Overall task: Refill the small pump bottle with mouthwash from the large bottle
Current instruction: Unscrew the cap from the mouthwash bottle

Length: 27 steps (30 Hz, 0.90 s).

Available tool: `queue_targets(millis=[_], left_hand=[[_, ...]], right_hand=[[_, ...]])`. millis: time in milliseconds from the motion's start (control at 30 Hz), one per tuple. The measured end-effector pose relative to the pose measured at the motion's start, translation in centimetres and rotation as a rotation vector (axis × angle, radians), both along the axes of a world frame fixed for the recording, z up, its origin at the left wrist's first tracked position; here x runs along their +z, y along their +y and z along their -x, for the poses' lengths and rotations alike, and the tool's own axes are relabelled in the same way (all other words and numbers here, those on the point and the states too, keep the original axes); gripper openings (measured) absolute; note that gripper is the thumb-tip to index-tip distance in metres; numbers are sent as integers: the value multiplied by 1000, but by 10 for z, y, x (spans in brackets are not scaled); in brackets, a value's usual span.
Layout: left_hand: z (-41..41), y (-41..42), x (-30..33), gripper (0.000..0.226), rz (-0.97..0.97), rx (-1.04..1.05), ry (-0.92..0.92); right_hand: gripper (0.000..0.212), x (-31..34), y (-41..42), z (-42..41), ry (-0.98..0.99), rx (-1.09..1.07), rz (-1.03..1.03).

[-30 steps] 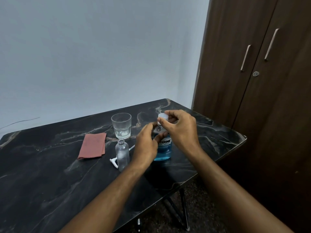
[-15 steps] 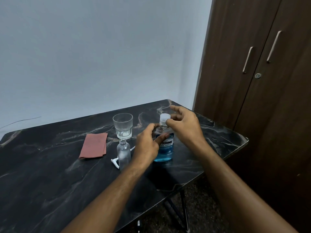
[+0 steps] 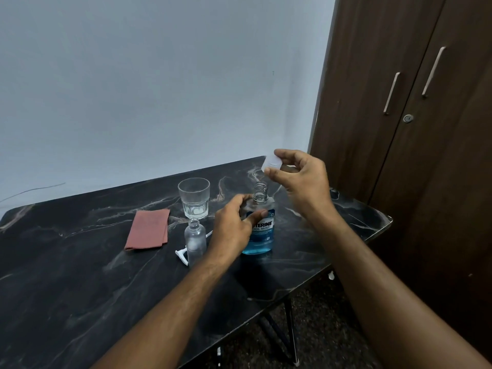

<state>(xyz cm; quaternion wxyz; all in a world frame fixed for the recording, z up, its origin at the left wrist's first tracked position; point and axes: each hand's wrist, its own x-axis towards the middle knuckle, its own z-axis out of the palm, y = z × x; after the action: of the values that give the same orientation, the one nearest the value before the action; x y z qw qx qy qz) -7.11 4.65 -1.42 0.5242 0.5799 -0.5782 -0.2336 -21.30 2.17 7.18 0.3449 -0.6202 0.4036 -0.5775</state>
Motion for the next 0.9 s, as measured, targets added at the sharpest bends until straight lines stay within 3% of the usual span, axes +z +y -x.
queue_targets(millis=[133,267,467,567,667,833,900], left_hand=[[0,0,2,46,14,35,-53],[-1,0,4,51,6,47,-118],[-1,2,6,54,6,57,-135],[-1,3,8,55,-5,60,-137],[-1,6,10,56,-13,61,-154],[-1,11,12,68,8,77,-221],[-1,14,8,82,-11,50,-211]], right_hand=[[44,-16,-5,13,-20,-114,-5],[32,-51,-12,27,114,-208,-137],[63,-87,-16,42,582,-199,-239],[27,-89,-17,40,772,-197,-268],[16,-90,-19,34,907,-148,-263],[21,-100,-21,32,1021,-88,-314],[38,-99,-18,33,1024,-107,-317]])
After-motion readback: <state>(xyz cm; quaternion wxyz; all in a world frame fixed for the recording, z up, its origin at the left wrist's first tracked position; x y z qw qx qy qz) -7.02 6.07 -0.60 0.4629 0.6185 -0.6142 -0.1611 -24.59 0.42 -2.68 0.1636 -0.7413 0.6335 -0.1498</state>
